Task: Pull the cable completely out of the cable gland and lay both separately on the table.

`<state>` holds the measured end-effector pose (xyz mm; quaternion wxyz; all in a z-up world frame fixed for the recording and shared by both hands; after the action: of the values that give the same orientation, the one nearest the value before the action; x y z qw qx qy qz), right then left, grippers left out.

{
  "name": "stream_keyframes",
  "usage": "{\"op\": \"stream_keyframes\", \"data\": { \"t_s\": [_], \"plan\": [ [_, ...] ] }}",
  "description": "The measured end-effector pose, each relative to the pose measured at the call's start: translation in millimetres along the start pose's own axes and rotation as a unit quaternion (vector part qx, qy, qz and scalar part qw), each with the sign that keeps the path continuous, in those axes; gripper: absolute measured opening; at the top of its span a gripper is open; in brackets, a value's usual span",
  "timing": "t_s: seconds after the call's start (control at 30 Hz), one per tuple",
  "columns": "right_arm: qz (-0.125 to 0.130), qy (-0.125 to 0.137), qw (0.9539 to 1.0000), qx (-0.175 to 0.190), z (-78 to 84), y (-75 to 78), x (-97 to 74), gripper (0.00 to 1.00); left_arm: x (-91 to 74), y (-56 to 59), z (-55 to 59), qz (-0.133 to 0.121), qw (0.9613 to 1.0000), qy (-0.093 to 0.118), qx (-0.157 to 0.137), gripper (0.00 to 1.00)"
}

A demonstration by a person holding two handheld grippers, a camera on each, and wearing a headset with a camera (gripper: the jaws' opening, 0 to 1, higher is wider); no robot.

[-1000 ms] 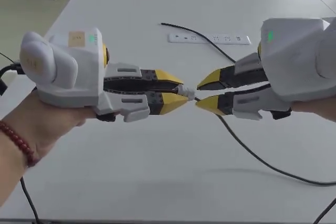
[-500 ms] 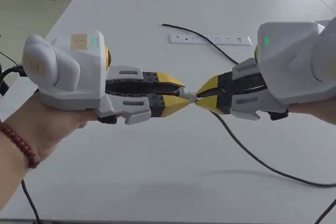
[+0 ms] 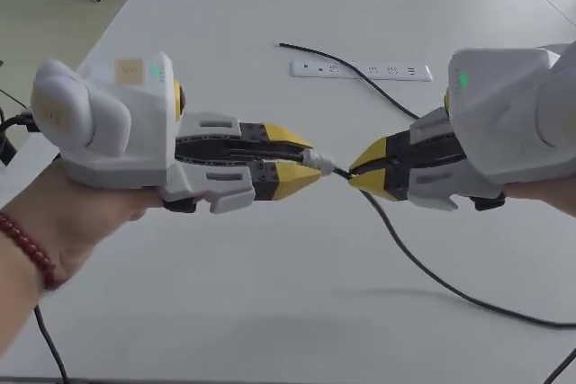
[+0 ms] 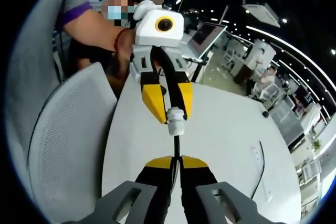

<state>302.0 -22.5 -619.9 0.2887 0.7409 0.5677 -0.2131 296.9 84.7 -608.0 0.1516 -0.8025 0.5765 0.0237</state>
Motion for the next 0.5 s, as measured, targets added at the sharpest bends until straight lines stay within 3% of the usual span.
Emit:
{"op": "stream_keyframes", "data": {
  "t_s": [0.5],
  "plan": [
    [0.018,-0.026,0.9991,0.027,25.1,17.7,-1.2,0.0,-8.0,-6.1,1.7,-0.012,0.9999,-0.002,-0.001,0.16]
  ]
}}
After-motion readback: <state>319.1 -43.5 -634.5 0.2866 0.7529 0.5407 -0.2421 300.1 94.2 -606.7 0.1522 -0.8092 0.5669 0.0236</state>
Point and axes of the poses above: the centre of the closed fingertips' face, and the gripper's own axes: x roughly forward along the fingers, y roughly to its right, z roughly out of its underside, the point moved 5 cm from there along -x, roughly backward along the fingers, and after that the axes turned 9 degrees about x, right-handed, at the moved point
